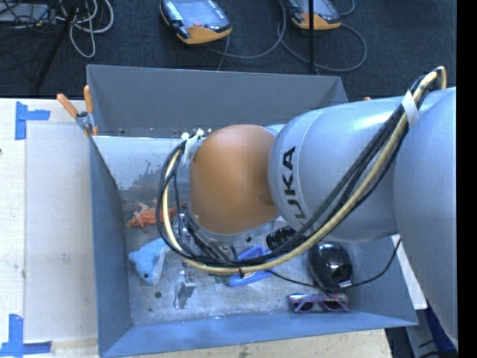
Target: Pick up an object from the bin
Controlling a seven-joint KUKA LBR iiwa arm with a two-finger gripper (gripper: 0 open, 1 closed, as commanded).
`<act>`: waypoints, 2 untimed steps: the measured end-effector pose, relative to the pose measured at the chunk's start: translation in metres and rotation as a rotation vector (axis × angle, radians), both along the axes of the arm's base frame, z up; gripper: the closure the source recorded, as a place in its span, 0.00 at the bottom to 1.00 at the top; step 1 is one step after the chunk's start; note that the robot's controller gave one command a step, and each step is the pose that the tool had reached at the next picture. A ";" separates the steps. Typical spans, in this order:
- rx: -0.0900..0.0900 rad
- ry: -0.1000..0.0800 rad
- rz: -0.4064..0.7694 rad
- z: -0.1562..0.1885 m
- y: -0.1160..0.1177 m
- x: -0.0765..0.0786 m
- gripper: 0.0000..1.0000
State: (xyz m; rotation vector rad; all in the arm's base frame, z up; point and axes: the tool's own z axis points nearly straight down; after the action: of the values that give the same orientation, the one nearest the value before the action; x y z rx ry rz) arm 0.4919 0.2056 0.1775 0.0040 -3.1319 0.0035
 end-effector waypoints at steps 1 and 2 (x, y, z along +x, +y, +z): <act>0.002 -0.007 -0.005 0.004 -0.001 0.002 0.00; 0.004 -0.015 -0.082 -0.046 0.003 0.040 0.00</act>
Offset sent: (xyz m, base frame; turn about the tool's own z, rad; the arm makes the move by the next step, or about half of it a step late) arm 0.0796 0.0058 -0.1075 0.1725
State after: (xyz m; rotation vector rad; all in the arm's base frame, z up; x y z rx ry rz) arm 0.5323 0.2091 0.1315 -0.1242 -3.1444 -0.0040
